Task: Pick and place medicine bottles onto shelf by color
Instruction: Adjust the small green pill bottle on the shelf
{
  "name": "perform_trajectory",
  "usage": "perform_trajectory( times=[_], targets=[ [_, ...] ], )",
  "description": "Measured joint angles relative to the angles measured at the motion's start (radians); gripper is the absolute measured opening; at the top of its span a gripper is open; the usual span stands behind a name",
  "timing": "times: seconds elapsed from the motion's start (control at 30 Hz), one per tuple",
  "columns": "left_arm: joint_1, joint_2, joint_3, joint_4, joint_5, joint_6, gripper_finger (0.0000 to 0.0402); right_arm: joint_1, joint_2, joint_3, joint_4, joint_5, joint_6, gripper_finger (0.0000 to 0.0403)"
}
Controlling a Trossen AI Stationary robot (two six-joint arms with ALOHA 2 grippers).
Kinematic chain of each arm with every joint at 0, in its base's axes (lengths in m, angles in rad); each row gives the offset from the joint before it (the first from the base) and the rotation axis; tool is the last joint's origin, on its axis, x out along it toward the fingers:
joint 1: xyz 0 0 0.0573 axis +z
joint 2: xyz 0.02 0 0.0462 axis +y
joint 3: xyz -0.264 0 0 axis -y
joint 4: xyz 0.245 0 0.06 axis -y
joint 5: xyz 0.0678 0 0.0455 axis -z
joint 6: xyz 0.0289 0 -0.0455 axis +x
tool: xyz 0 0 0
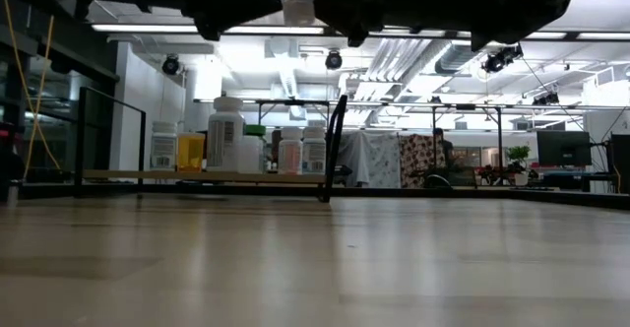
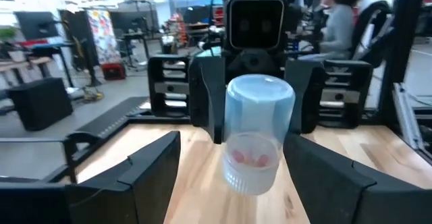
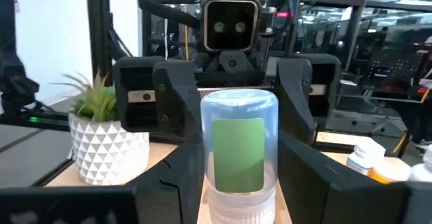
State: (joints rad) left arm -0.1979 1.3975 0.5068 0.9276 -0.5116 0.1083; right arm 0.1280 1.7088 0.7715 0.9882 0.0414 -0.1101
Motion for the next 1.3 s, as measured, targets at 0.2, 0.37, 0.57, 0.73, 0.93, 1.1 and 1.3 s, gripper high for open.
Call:
perform_trajectory(
  times=[0.2, 0.37, 0.57, 0.73, 0.93, 1.1, 1.3],
  targets=[
    [-0.035, -0.029, 0.012, 0.035, -0.1, 0.055, 0.0257, -0.002, 0.011, -0.003, -0.043, 0.013, -0.011, 0.0149],
    [-0.044, -0.035, 0.007, 0.014, -0.089, 0.045, 0.0257, -0.004, 0.006, 0.0, -0.016, 0.01, -0.023, 0.0149],
    [-0.011, -0.034, 0.007, -0.026, 0.013, -0.045, 0.0257, -0.004, 0.006, 0.0, 0.005, 0.007, -0.026, 0.0149],
    [0.036, -0.018, 0.007, -0.032, 0.078, -0.136, 0.0257, -0.005, 0.006, 0.0, 0.019, -0.015, -0.026, 0.0149],
    [0.05, 0.016, 0.023, -0.031, 0.084, -0.14, 0.0257, -0.005, 0.006, -0.001, 0.019, -0.037, -0.026, 0.0149],
    [0.038, 0.019, 0.044, -0.034, 0.079, -0.108, 0.0257, -0.004, 0.004, -0.001, 0.026, -0.036, -0.023, 0.0149],
    [0.033, 0.019, 0.045, -0.033, 0.067, -0.1, 0.0257, -0.005, 0.004, 0.0, 0.026, -0.053, -0.018, 0.0149]
  ],
)
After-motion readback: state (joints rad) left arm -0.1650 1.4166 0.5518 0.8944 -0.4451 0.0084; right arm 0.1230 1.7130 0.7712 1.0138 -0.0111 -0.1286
